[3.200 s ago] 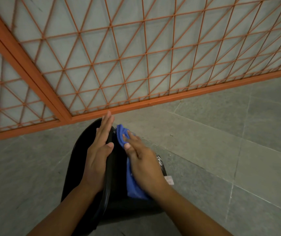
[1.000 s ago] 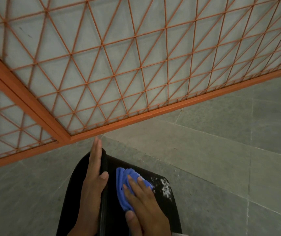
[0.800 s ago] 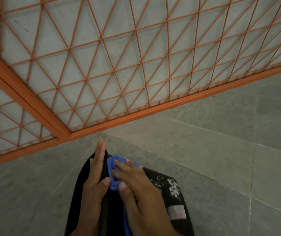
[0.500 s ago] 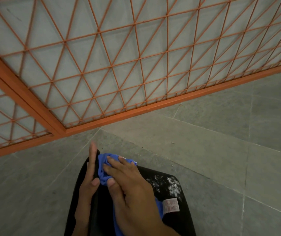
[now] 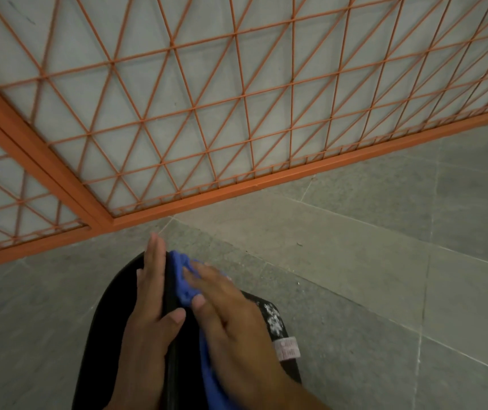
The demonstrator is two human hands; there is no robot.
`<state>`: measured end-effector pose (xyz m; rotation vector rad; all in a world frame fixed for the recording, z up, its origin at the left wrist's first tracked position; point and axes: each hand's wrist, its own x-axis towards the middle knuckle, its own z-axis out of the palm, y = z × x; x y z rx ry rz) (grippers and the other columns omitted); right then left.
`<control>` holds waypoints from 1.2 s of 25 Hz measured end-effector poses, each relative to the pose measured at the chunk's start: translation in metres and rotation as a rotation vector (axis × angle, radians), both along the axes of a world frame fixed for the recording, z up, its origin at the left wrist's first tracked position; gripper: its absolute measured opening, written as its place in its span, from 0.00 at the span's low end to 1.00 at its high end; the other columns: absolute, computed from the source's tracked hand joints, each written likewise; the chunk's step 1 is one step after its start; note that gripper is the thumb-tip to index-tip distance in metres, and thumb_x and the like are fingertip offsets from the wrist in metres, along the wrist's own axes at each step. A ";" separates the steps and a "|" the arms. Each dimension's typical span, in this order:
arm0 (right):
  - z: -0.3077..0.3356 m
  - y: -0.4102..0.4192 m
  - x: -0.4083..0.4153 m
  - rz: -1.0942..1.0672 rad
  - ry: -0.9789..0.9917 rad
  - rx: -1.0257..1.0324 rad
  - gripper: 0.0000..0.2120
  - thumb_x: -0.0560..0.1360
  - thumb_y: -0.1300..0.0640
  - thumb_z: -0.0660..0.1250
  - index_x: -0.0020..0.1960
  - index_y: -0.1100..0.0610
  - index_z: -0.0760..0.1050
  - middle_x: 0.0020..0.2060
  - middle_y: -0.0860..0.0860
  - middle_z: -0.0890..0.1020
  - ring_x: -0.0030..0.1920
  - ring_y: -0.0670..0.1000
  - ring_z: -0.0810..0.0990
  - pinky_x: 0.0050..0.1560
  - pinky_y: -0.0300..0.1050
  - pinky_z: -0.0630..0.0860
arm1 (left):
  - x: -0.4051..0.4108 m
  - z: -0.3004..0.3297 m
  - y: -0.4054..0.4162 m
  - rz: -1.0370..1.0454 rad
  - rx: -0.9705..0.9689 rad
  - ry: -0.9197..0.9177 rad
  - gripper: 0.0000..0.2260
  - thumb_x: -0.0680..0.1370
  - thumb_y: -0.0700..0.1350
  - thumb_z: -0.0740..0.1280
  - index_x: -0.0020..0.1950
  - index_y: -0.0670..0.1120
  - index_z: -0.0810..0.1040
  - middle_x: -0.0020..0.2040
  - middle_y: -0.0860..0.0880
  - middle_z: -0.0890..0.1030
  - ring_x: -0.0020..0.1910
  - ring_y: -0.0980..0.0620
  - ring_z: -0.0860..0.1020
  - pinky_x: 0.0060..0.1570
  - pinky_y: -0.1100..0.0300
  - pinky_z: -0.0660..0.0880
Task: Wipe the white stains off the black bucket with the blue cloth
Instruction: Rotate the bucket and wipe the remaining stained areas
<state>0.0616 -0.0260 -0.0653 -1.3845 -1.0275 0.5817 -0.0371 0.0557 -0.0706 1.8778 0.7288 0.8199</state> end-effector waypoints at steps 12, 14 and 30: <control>0.012 0.016 0.019 -0.035 0.055 -0.202 0.20 0.74 0.47 0.50 0.50 0.55 0.77 0.49 0.49 0.82 0.51 0.46 0.77 0.58 0.47 0.71 | 0.004 0.023 -0.011 -0.057 0.159 0.123 0.32 0.69 0.57 0.58 0.72 0.67 0.51 0.75 0.70 0.53 0.76 0.66 0.51 0.75 0.60 0.41; 0.009 0.006 0.019 -0.116 0.073 -0.216 0.20 0.74 0.46 0.50 0.51 0.53 0.77 0.48 0.47 0.81 0.50 0.43 0.77 0.57 0.46 0.72 | 0.008 0.024 -0.017 -0.068 0.191 0.153 0.33 0.70 0.56 0.58 0.74 0.66 0.50 0.76 0.68 0.52 0.77 0.63 0.51 0.75 0.62 0.40; -0.005 -0.032 -0.003 -0.009 -0.073 -0.290 0.18 0.78 0.50 0.53 0.65 0.36 0.54 0.66 0.30 0.56 0.68 0.30 0.51 0.65 0.22 0.46 | 0.002 0.020 0.003 0.002 0.038 0.059 0.33 0.65 0.56 0.58 0.71 0.64 0.56 0.74 0.69 0.56 0.73 0.72 0.53 0.72 0.72 0.41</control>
